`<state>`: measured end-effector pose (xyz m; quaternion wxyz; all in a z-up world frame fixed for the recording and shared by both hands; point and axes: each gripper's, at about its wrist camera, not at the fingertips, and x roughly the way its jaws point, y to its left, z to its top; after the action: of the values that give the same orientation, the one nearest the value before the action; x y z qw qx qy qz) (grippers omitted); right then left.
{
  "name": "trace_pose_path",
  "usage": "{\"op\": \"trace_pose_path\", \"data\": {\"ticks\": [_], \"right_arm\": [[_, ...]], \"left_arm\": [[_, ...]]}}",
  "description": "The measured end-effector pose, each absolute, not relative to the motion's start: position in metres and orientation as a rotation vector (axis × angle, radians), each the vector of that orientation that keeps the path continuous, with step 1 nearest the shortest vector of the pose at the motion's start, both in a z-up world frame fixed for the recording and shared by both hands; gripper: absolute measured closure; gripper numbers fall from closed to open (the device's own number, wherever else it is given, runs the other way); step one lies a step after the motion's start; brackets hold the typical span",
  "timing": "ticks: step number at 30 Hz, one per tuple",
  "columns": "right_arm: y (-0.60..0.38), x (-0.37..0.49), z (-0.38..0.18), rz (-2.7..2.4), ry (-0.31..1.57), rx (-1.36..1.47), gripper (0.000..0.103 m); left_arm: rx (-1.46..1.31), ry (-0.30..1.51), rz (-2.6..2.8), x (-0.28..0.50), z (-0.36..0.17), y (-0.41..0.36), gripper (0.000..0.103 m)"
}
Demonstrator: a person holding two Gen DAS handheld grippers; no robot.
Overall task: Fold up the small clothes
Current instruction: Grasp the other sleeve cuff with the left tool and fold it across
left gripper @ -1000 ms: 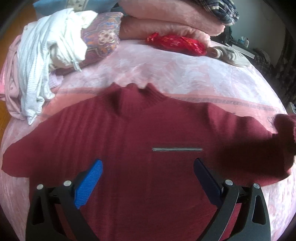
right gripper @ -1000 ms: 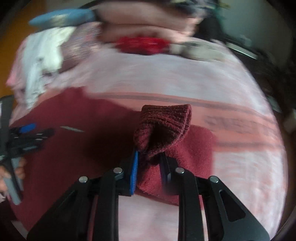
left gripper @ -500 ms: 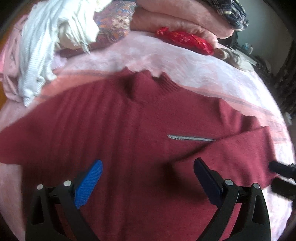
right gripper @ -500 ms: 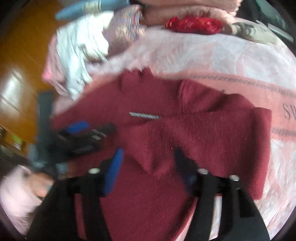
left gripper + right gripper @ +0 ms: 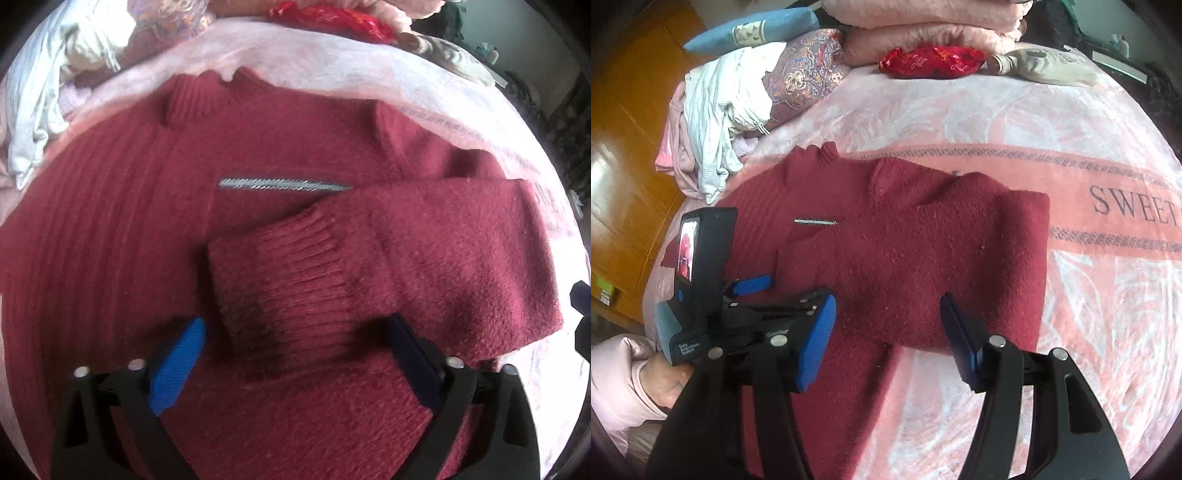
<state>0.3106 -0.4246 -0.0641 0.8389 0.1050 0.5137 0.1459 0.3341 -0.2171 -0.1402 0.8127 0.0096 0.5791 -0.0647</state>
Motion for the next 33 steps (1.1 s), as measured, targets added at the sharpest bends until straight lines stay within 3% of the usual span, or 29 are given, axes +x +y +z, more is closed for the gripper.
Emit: {"op": "trace_pose_path", "data": {"ticks": [1,2,3,5,6,13,18,25,30,31,33], "right_arm": [[-0.428,0.310,-0.065,0.294,1.089,0.218,0.043],[-0.430,0.310,-0.066,0.282,1.090,0.217,0.043],[-0.434,0.309,-0.067,0.269,1.090,0.223,0.043],[-0.446,0.309,-0.068,0.253,1.086,0.266,0.043],[-0.449,0.308,-0.068,0.249,1.084,0.283,0.043],[-0.470,0.309,-0.070,0.228,1.073,0.361,0.045],[-0.457,0.317,-0.080,0.259,1.100,0.392,0.045],[-0.417,0.338,-0.098,0.309,1.162,0.411,0.044],[-0.399,0.359,-0.125,0.285,1.224,0.438,0.043],[-0.398,0.362,-0.130,0.280,1.240,0.444,0.045],[-0.396,0.364,-0.137,0.243,1.251,0.416,0.070]], "left_arm": [[0.018,1.232,-0.149,0.334,-0.138,-0.219,0.026],[0.017,1.232,-0.163,0.334,-0.136,-0.222,0.040],[0.009,1.235,-0.189,0.335,-0.133,-0.224,0.062],[-0.008,1.229,-0.243,0.337,-0.127,-0.228,0.082],[-0.020,1.225,-0.265,0.337,-0.123,-0.228,0.087],[-0.054,1.061,-0.256,0.344,-0.071,-0.183,0.089],[-0.038,0.961,-0.145,0.364,-0.049,-0.106,0.089],[-0.037,0.945,-0.039,0.382,-0.071,-0.028,0.088],[-0.088,1.017,-0.032,0.386,-0.108,-0.009,0.077],[-0.092,1.026,-0.031,0.384,-0.112,-0.007,0.076],[-0.118,1.040,-0.036,0.385,-0.118,0.000,0.069]]}}
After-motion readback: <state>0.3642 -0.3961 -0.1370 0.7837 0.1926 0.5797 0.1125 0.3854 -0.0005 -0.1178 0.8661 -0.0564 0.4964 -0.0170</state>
